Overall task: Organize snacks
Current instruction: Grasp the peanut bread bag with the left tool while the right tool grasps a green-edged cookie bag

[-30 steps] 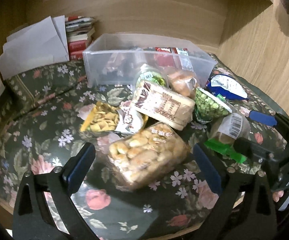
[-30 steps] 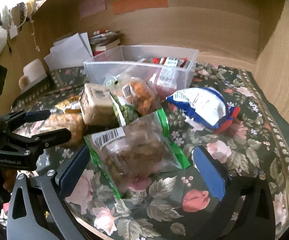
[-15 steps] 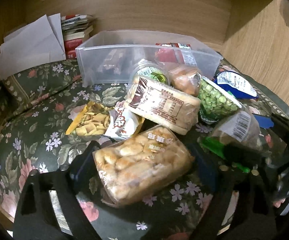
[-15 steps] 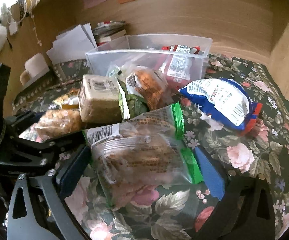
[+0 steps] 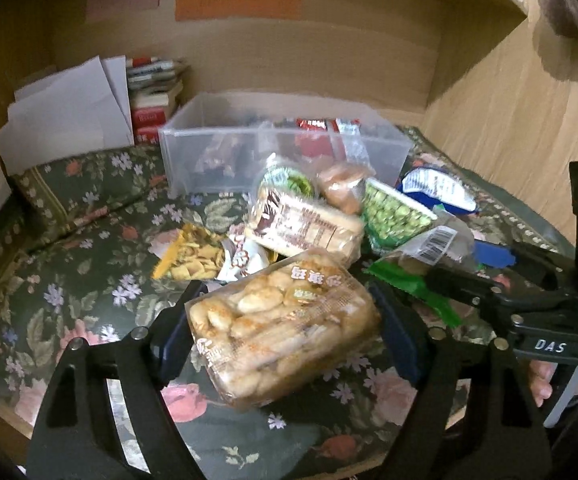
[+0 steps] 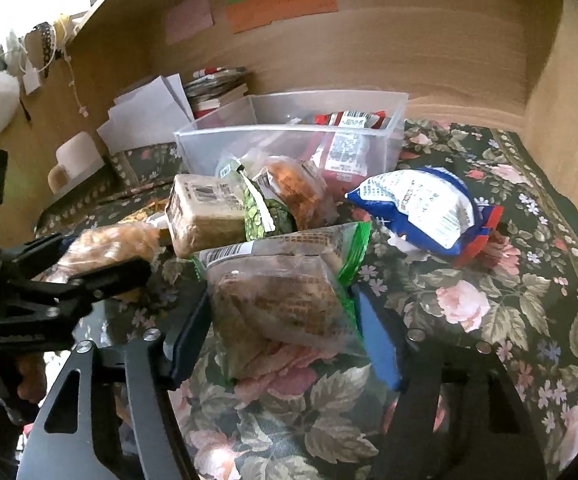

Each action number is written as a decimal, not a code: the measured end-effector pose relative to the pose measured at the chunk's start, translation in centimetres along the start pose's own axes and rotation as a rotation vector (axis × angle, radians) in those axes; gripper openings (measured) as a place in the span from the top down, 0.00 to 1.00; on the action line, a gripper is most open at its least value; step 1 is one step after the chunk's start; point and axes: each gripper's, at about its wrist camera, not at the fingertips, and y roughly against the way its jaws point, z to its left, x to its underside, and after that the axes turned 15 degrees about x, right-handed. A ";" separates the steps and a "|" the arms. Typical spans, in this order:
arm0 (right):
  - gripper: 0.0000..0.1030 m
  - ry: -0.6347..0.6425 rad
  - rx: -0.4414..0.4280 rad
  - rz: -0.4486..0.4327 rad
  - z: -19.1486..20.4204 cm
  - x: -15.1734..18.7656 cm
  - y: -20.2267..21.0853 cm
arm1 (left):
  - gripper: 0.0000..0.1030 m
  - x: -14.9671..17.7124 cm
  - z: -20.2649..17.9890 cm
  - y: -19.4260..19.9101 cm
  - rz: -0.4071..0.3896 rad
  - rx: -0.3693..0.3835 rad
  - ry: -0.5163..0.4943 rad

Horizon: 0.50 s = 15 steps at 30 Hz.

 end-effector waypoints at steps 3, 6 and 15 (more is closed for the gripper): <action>0.36 0.003 0.015 -0.025 -0.2 -0.2 0.9 | 0.21 -0.5 -0.4 1.1 -0.027 0.002 -0.011; 0.36 0.003 0.031 -0.061 -0.4 -0.7 2.2 | 0.21 -1.2 -0.3 2.0 -0.046 0.022 -0.004; 0.36 -0.002 0.070 -0.180 -0.9 -4.0 4.9 | 0.21 -4.4 0.5 3.6 -0.110 0.032 -0.007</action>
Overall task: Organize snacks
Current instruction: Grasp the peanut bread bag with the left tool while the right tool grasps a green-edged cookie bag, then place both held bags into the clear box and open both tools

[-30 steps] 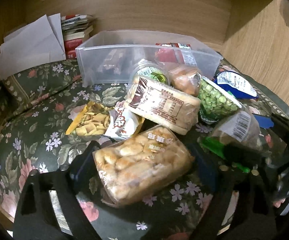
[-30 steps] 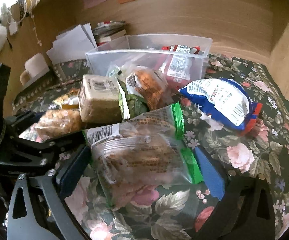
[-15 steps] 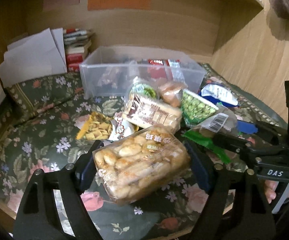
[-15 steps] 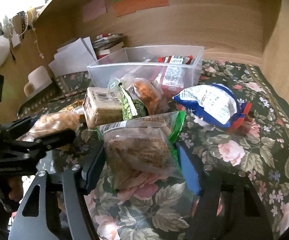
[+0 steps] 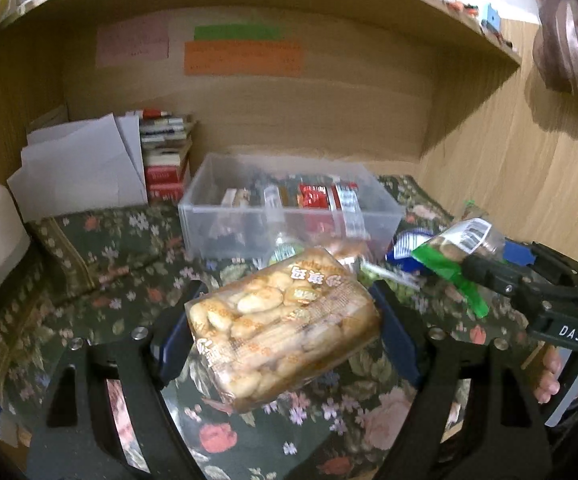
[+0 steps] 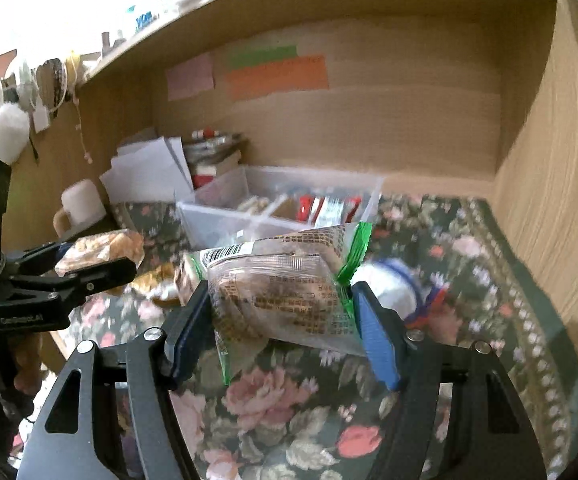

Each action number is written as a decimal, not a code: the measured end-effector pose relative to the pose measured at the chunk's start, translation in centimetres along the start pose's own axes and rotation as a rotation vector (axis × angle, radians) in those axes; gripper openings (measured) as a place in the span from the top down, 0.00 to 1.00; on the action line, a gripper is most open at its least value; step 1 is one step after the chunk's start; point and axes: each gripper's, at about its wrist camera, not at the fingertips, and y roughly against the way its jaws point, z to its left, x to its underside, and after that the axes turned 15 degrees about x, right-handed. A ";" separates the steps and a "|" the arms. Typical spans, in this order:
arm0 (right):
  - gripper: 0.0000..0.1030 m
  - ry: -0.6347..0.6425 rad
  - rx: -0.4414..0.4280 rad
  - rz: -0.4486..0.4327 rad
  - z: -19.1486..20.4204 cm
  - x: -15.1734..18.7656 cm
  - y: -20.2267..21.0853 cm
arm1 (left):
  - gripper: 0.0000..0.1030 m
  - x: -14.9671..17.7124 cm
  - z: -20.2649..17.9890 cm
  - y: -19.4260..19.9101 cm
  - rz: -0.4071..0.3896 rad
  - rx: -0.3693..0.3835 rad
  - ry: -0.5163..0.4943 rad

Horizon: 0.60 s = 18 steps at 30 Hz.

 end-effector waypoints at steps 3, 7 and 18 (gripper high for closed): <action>0.36 0.003 0.005 -0.024 0.0 -1.2 0.0 | 0.21 -1.3 0.3 0.2 -0.025 -0.004 -0.006; 0.36 0.009 0.015 -0.066 0.1 -3.0 -0.1 | 0.21 -3.2 0.8 0.3 -0.053 -0.007 -0.022; 0.36 0.008 0.042 -0.142 0.6 -7.5 -2.1 | 0.21 -8.6 2.4 -1.4 -0.089 0.002 -0.049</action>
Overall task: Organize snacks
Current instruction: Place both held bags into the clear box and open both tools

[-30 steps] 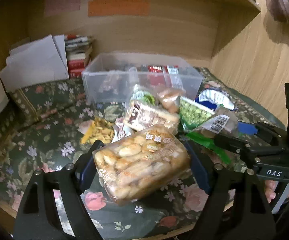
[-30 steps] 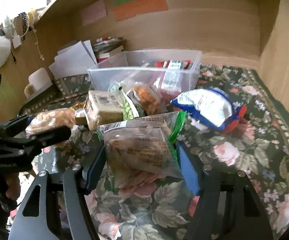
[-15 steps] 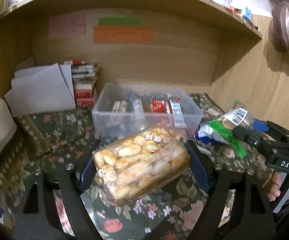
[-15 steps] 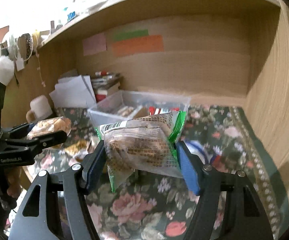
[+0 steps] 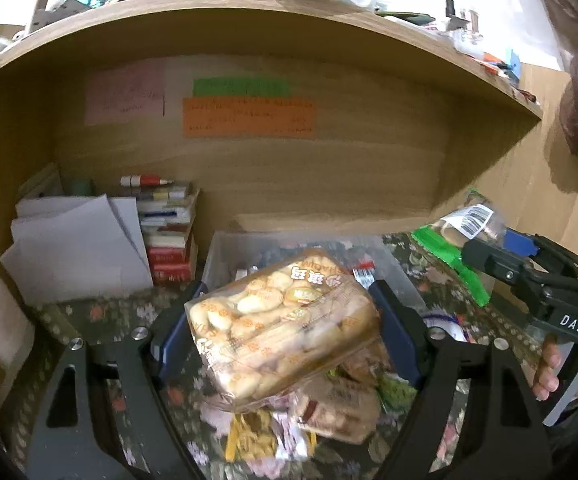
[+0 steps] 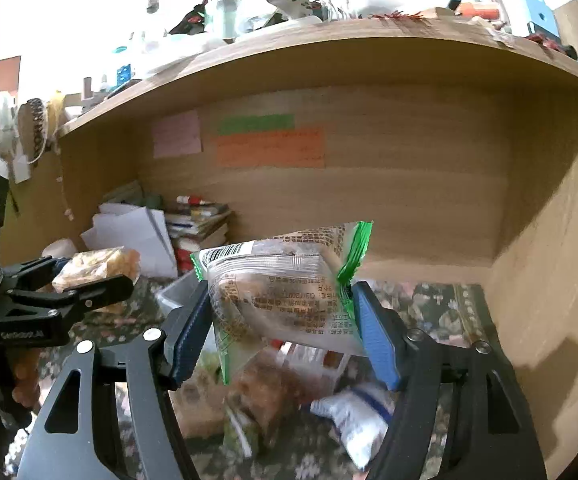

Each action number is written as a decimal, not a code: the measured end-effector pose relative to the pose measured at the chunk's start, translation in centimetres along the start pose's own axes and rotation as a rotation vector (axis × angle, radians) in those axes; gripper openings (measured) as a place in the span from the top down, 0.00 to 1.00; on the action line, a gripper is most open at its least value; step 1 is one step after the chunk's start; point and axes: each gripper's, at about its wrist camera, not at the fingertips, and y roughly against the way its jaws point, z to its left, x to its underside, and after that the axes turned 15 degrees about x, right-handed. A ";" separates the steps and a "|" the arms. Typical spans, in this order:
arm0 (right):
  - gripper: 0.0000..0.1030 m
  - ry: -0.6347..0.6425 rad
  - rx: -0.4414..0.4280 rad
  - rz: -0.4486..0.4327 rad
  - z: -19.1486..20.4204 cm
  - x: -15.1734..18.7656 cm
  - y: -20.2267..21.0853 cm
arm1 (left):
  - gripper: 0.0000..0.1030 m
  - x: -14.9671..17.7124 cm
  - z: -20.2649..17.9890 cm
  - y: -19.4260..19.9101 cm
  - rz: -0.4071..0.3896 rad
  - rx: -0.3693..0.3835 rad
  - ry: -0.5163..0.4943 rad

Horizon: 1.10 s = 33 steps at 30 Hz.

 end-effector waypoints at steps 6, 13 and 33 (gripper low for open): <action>0.36 0.014 0.010 0.021 0.5 -1.1 -2.8 | 0.21 -1.8 1.4 -2.3 0.010 -0.005 0.002; 0.36 0.032 0.013 0.105 1.5 -1.0 -7.0 | 0.21 -2.4 3.7 -6.5 0.073 -0.013 0.007; 0.30 0.073 0.037 0.296 2.4 1.3 -13.5 | 0.17 -0.6 7.2 -13.9 0.217 0.016 0.069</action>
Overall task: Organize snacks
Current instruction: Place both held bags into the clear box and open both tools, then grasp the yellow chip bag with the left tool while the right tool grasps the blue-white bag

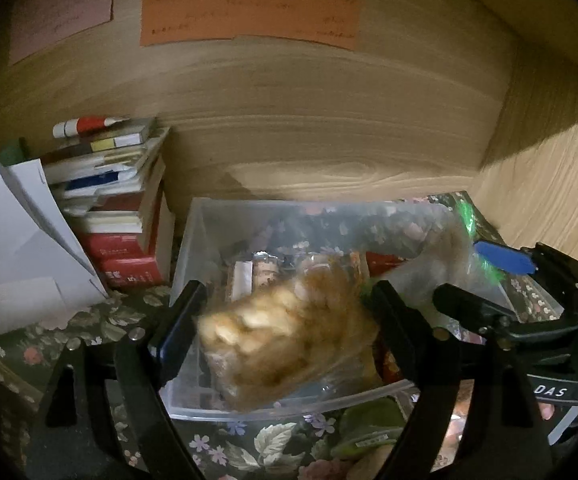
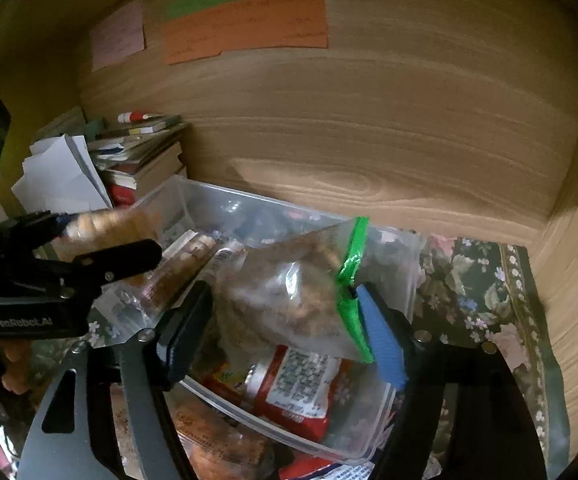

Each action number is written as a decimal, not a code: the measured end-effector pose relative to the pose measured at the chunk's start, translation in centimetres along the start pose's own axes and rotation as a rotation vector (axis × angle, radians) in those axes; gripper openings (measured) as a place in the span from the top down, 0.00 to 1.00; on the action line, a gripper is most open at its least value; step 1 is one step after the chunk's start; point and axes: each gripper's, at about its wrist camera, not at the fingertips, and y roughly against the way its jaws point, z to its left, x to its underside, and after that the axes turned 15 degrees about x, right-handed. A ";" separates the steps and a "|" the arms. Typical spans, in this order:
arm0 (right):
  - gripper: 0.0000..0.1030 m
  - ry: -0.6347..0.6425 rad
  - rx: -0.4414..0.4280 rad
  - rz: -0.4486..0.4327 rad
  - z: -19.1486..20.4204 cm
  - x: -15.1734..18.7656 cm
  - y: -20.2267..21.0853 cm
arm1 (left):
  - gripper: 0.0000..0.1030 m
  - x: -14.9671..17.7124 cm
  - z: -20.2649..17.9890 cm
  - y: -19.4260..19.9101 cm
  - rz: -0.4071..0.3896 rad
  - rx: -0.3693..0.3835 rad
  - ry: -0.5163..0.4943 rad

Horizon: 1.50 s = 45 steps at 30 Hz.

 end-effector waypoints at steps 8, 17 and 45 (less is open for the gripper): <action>0.24 -0.014 0.005 -0.045 -0.5 -0.4 1.8 | 0.14 -0.1 -1.0 2.7 -0.047 -0.018 -0.018; 0.23 -0.037 0.010 -0.112 -2.5 0.1 5.9 | 0.12 1.4 -2.3 6.9 -0.089 -0.051 -0.049; 0.17 0.006 0.063 0.161 -5.6 9.2 1.4 | 0.12 13.1 -1.2 8.8 0.061 -0.064 0.075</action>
